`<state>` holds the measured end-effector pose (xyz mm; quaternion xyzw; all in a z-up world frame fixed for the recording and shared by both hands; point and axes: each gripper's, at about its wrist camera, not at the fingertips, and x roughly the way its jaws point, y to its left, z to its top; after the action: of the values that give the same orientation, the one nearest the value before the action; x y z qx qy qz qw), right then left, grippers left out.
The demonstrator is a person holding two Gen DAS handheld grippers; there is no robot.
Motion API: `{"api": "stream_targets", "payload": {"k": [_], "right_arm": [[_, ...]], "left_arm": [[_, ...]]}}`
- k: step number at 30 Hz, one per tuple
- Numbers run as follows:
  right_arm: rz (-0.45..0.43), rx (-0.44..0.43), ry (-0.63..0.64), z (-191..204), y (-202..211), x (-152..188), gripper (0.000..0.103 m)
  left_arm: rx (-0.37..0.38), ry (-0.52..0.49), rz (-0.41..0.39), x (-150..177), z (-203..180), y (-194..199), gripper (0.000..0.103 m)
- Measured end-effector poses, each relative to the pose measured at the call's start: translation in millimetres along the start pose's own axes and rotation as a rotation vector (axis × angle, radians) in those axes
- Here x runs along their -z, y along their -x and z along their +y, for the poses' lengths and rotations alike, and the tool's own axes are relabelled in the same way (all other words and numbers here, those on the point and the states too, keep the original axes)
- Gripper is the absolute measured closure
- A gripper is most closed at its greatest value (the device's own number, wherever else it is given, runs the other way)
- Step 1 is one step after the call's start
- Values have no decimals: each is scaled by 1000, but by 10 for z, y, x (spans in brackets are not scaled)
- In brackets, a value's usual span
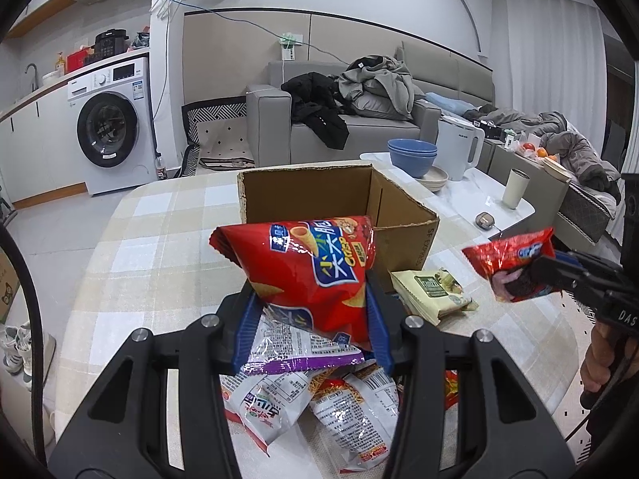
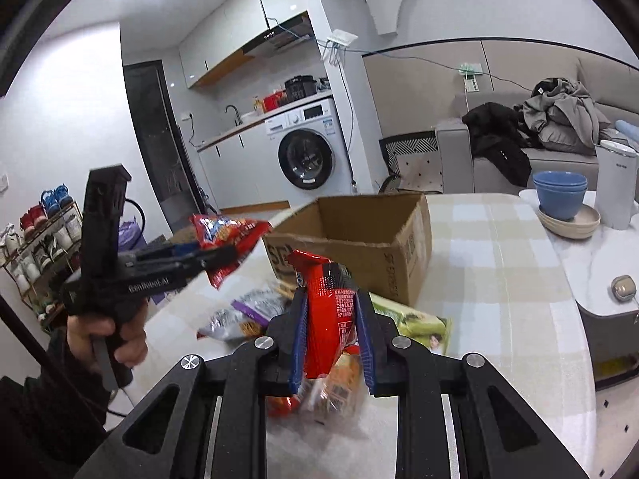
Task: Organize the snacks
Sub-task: 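Carry both packs over the cardboard box and open both grippers to drop them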
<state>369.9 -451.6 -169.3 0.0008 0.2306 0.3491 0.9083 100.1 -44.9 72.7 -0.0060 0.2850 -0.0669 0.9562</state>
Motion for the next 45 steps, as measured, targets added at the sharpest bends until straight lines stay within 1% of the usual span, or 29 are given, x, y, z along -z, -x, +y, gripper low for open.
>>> {"api": "stream_targets", "payload": {"k": [8, 15, 20, 27, 37, 40, 45], "right_arm": [[-62, -7, -2, 167, -88, -332, 81], [-61, -13, -11, 226, -282, -515, 81], [-61, -8, -34, 191, -428, -606, 81], [-31, 18, -24, 199, -674, -709, 81], [13, 48, -23, 134, -1002, -770, 81], [20, 58, -28, 81, -1090, -785, 81], [39, 74, -34, 11, -1166, -768, 81]], "left_arm": [[3, 14, -16, -116, -8, -2, 59], [0, 31, -25, -253, 15, -64, 59], [-6, 44, -27, -391, 121, -102, 59], [-4, 73, -25, -538, 277, -236, 59], [-28, 72, 15, -713, 498, -678, 59], [-28, 71, 22, -750, 540, -820, 59], [-36, 62, 17, -771, 513, -951, 59]]}}
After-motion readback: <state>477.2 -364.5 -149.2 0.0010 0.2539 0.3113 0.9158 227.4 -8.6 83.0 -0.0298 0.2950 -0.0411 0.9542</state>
